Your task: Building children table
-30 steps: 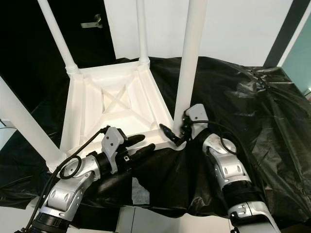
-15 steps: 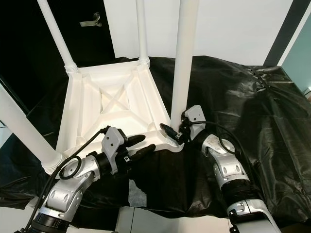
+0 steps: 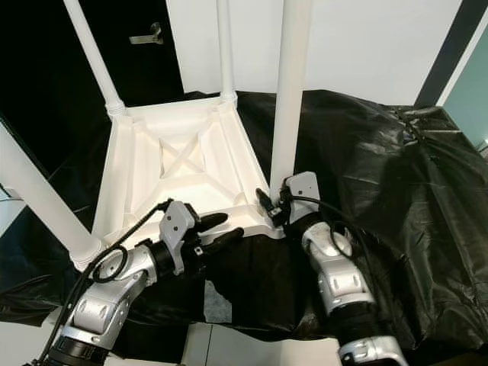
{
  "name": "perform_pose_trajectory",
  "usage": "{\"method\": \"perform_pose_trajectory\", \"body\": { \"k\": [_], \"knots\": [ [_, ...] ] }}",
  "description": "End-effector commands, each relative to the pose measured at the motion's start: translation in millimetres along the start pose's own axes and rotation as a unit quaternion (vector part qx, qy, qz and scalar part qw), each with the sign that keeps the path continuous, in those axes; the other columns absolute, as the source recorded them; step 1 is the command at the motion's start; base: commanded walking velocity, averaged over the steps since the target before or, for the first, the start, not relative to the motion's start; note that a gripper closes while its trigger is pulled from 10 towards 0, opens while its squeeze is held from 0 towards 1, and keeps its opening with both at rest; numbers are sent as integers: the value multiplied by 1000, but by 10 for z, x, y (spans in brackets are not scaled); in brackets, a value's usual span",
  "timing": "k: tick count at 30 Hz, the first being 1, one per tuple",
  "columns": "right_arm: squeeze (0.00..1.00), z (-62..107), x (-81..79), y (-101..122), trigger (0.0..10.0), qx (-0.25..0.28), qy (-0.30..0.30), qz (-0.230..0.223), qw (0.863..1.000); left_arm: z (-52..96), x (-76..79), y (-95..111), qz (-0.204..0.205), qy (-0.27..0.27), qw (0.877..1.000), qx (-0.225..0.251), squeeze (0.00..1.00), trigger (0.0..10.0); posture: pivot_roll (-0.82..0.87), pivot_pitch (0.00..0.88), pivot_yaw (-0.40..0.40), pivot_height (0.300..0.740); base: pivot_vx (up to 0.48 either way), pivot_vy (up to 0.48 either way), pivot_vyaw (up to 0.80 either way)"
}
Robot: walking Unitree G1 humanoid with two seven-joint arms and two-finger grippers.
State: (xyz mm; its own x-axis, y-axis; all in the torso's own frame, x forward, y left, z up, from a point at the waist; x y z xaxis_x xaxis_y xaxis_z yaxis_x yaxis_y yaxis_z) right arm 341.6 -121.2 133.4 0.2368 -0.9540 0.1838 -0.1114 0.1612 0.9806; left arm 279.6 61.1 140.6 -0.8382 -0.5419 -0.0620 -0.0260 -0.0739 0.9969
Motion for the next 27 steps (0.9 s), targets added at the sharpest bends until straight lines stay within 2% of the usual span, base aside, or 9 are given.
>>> {"method": "perform_pose_trajectory", "body": {
  "k": [1,7,8,9,10,17,22,23,27],
  "knots": [
    [0,73,4,-204,10000,-48,-45,-14,998,7,-13,-27,-7,15,1000,-6,0,10000,36,0,8,740,0,0,0],
    [0,86,-101,-200,10000,-55,-104,-43,992,-3,-34,-30,3,25,1000,-6,0,10000,35,0,9,740,0,0,0],
    [118,86,-113,-182,10000,-52,-107,-49,992,-3,-26,-34,10,24,1000,-6,0,10000,34,0,11,740,0,0,0],
    [118,86,-113,-182,10000,-52,-107,-49,992,-3,-26,-34,10,24,1000,-6,0,10000,34,0,11,740,0,0,0],
    [1000,90,-122,-165,10000,-51,-110,-53,991,-3,-18,-37,15,23,1000,-6,0,10000,34,0,11,740,0,0,0],
    [1000,113,-73,-52,10000,-20,-91,-46,995,1,-8,-32,21,20,1000,-7,0,10000,29,0,17,740,0,0,0],
    [1000,165,5,31,10000,13,-24,-30,999,9,-30,-11,18,24,1000,-6,0,10000,31,0,14,740,0,0,0],
    [0,184,24,44,10000,20,11,-24,999,17,-37,-12,15,26,1000,-6,0,10000,31,0,13,740,0,0,0],
    [0,197,55,57,10000,25,56,-9,998,26,-43,-14,13,28,1000,-6,0,10000,30,0,12,740,0,0,0]
  ]
}}
Point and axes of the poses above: a point about 5 cm out from each wrist's last joint towards the gripper, its own z axis pointing back from the gripper into the wrist, its own y axis along the axis of the wrist's last joint, x = y × z, the point moved 3 cm from there along -z, pointing out of the wrist towards the gripper, and after that the axes turned 4 degrees about z, right-handed, at the moved point
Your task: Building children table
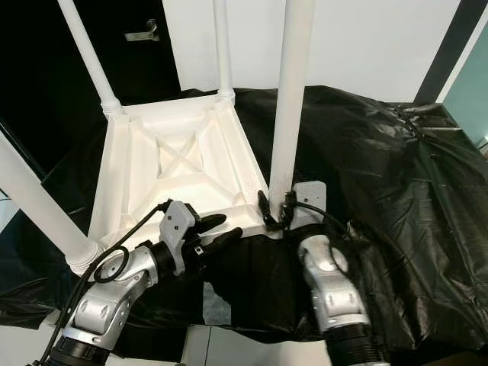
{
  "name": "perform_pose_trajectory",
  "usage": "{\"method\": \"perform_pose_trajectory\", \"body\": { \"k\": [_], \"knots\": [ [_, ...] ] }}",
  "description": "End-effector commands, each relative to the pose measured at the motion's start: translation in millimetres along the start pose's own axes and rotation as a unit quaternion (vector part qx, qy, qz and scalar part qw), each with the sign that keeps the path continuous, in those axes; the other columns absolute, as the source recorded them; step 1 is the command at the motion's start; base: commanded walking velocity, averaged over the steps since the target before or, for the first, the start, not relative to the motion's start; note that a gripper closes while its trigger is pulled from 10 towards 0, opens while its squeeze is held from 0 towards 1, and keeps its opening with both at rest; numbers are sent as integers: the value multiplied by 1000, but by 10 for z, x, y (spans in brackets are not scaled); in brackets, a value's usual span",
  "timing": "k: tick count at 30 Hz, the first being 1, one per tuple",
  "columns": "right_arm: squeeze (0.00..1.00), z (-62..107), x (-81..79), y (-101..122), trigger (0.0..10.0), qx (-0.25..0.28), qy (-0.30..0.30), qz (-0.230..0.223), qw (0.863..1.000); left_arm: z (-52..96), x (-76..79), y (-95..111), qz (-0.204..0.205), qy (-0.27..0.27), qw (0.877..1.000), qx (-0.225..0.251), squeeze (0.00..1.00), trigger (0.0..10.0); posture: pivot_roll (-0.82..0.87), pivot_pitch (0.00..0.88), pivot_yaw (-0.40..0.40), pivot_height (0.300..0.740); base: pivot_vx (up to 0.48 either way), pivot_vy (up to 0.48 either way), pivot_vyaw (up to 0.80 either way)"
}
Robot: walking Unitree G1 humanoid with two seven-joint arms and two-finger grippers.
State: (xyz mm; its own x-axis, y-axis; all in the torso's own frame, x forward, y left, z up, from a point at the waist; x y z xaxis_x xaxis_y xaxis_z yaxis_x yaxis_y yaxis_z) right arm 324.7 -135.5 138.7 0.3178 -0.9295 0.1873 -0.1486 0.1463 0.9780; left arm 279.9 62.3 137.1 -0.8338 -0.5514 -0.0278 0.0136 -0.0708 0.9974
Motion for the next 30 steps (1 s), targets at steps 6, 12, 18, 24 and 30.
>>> {"method": "perform_pose_trajectory", "body": {
  "k": [6,12,18,24,30],
  "knots": [
    [0,-109,23,39,10000,7,123,22,992,18,-45,36,-10,28,1000,6,0,10000,40,0,-1,740,0,0,0],
    [0,-174,-8,-24,4078,-9,201,40,979,7,-47,44,-11,33,999,6,0,10000,49,0,-5,740,0,0,0],
    [0,-204,-38,-62,0,-21,244,55,968,9,-76,20,-27,43,999,-3,0,10000,51,0,-4,740,0,0,0],
    [0,-217,5,-93,0,-27,245,65,967,5,-78,-18,-14,47,999,-15,0,10000,56,0,-8,740,0,0,0],
    [0,-226,90,-204,10000,-57,184,65,979,0,-82,-34,-13,53,998,-13,0,10000,55,0,-18,740,0,0,0]
  ]
}}
Point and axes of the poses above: a point about 5 cm out from each wrist's last joint towards the gripper, its own z axis pointing back from the gripper into the wrist, its own y axis along the axis of the wrist's last joint, x = y × z, the point moved 3 cm from there along -z, pointing out of the wrist towards the gripper, and after that the axes turned 4 degrees about z, right-handed, at the moved point
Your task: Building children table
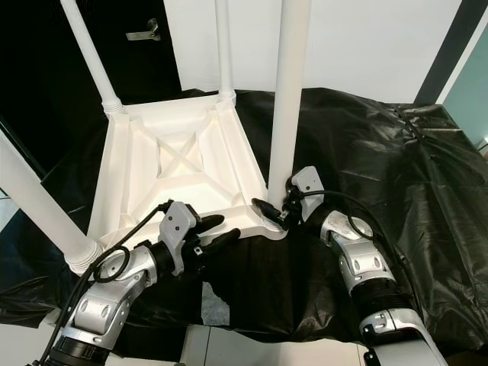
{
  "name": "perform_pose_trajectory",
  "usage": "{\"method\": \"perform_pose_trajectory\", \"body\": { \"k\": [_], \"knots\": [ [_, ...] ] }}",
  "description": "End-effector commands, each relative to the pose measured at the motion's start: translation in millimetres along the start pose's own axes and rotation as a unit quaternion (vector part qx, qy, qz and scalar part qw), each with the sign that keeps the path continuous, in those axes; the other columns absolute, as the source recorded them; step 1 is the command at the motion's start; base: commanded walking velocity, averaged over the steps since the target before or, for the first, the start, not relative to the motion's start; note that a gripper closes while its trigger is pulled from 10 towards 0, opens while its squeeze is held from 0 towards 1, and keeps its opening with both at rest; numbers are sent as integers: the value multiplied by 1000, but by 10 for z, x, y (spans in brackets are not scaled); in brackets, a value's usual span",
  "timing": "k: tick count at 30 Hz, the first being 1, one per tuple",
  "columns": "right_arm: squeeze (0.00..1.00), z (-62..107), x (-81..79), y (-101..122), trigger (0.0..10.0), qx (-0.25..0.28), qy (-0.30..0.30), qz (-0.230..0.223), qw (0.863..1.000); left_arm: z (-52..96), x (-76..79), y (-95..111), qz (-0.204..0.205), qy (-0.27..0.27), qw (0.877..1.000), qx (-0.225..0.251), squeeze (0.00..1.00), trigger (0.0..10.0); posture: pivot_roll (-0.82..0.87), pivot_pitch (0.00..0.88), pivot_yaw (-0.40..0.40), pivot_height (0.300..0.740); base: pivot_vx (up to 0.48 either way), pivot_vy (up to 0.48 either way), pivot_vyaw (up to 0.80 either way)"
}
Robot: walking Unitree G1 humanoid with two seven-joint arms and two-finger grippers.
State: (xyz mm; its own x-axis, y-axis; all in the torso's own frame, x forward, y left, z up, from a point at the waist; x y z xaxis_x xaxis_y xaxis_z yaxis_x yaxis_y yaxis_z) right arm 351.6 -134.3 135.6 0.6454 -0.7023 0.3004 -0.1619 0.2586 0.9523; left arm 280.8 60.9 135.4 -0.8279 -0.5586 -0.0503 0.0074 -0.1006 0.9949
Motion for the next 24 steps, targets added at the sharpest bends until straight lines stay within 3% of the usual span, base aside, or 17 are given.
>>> {"method": "perform_pose_trajectory", "body": {
  "k": [1,4,5,8,11,13,17,19,24],
  "knots": [
    [0,38,12,-152,10000,-40,-39,-2,998,15,-85,-10,0,49,999,1,0,10000,54,0,-20,740,0,0,0],
    [0,63,27,-175,10000,-44,-78,-5,996,17,-92,3,-1,50,999,7,0,10000,53,0,-21,740,0,0,0],
    [0,89,23,-207,10000,-50,-115,-9,992,23,-94,-1,-2,51,999,8,0,10000,51,0,-21,740,0,0,0],
    [0,100,19,-223,10000,-53,-131,-14,990,26,-93,-7,-1,50,999,7,0,10000,51,0,-21,740,0,0,0],
    [0,138,-14,-303,10000,-79,-218,-46,972,33,-90,-16,-7,47,999,4,0,10000,46,0,-17,740,0,0,0],
    [0,162,-75,-317,10000,-90,-298,-66,948,29,-100,6,-11,48,999,10,0,10000,46,0,-13,740,0,0,0],
    [0,168,-109,-310,10000,-90,-338,-82,933,20,-101,17,-15,46,999,14,0,10000,38,0,-2,740,0,0,0],
    [0,137,-214,-280,10000,-87,-372,-99,919,-3,-97,26,-25,41,999,15,0,10000,36,0,9,740,0,0,0],
    [0,77,-309,-226,10000,-77,-363,-105,923,-19,-92,43,-25,33,999,15,0,10000,24,0,19,740,0,0,0]
  ]
}}
Point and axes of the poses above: a point about 5 cm out from each wrist's last joint towards the gripper, its own z axis pointing back from the gripper into the wrist, its own y axis along the axis of the wrist's last joint, x = y × z, the point moved 3 cm from there along -z, pointing out of the wrist towards the gripper, and after that the axes turned 4 degrees about z, right-handed, at the moved point
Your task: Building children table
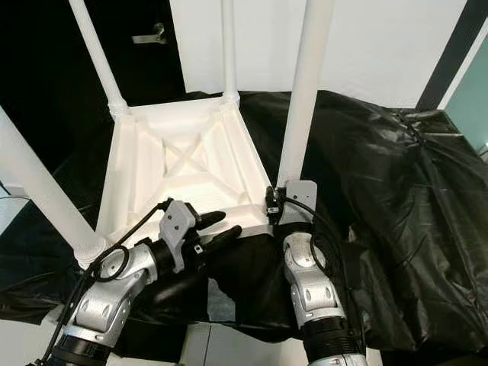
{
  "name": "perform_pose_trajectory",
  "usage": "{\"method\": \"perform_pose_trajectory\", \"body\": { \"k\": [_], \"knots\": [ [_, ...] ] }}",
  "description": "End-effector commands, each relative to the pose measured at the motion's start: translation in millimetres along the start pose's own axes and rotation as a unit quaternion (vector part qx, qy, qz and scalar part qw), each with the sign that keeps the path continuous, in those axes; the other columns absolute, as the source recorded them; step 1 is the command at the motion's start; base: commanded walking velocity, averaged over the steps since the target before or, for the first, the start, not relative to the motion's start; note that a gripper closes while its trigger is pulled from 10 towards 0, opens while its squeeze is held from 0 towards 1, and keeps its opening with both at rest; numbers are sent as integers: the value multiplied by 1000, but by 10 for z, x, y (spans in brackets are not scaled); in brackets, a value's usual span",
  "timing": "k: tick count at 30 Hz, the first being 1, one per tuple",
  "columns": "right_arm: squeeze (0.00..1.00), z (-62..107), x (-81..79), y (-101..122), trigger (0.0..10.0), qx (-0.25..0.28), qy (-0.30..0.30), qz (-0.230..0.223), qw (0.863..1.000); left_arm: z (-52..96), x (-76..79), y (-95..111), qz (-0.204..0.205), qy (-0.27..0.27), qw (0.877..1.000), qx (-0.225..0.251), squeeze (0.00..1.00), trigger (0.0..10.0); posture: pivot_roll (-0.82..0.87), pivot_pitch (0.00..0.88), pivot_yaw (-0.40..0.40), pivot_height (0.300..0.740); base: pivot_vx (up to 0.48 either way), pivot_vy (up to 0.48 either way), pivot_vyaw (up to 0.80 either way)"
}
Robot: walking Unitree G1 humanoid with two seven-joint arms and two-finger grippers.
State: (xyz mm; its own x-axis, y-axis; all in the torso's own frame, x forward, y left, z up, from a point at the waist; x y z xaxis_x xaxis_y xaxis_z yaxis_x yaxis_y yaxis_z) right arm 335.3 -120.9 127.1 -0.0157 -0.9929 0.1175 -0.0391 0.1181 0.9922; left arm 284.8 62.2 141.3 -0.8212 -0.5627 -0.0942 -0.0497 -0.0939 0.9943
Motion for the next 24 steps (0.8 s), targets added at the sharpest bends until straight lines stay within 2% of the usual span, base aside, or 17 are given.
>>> {"method": "perform_pose_trajectory", "body": {
  "k": [1,4,5,6,7,11,13,14,15,18,19,21,22,24],
  "knots": [
    [0,71,-12,-201,10000,-44,-3,2,999,-15,-47,-14,-5,23,1000,-4,0,10000,23,0,20,740,0,0,0],
    [0,76,2,-172,10000,-33,2,0,999,-15,-55,-13,-5,21,1000,-5,0,10000,21,0,24,740,0,0,0],
    [922,83,6,-129,10000,-19,11,1,1000,-17,-61,-13,-7,20,1000,-6,0,10000,19,0,24,740,0,0,0],
    [922,83,6,-129,10000,-19,11,1,1000,-17,-61,-13,-7,20,1000,-6,0,10000,19,0,24,740,0,0,0],
    [1000,87,5,-88,10000,-5,22,0,1000,-18,-66,-12,-8,21,1000,-6,0,10000,20,0,24,740,0,0,0],
    [1000,90,31,-13,10000,22,62,-7,998,-17,-56,-19,-6,19,1000,-5,0,10000,15,0,27,740,0,0,0],
    [1000,99,120,14,10000,36,100,-4,994,-8,-34,-39,-2,13,1000,-8,0,10000,11,0,23,740,0,0,0],
    [1000,99,120,14,10000,36,100,-4,994,-8,-34,-39,-2,13,1000,-8,0,10000,11,0,23,740,0,0,0],
    [1000,120,174,31,10000,43,130,6,991,-1,-36,-52,-3,11,1000,-9,0,10000,9,0,22,740,0,0,0],
    [1000,128,184,33,10000,44,140,9,989,1,-39,-55,-4,12,1000,-9,0,10000,9,0,22,740,0,0,0],
    [0,144,205,22,10000,42,167,13,985,1,-49,-53,-4,13,1000,-9,0,10000,8,0,22,740,0,0,0],
    [0,125,265,11,10000,43,223,40,973,-8,-62,-48,-5,14,1000,-7,0,10000,2,0,20,740,0,0,0],
    [0,125,265,11,10000,43,223,40,973,-8,-62,-48,-5,14,1000,-7,0,10000,2,0,20,740,0,0,0],
    [0,90,281,5,10000,39,263,52,963,-21,-64,-49,-5,14,1000,-6,0,10000,3,0,17,740,0,0,0]
  ]
}}
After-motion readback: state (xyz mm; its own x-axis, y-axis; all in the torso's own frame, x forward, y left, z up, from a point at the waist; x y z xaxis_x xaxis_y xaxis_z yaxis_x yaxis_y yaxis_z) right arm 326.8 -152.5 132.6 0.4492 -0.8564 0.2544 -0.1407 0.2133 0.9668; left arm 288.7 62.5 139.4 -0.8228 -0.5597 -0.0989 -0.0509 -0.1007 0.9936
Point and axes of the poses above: a point about 5 cm out from each wrist's last joint towards the gripper, its own z axis pointing back from the gripper into the wrist, its own y axis along the axis of the wrist's last joint, x = y × z, the point moved 3 cm from there along -z, pointing out of the wrist towards the gripper, and after that the axes turned 4 degrees about z, right-handed, at the moved point
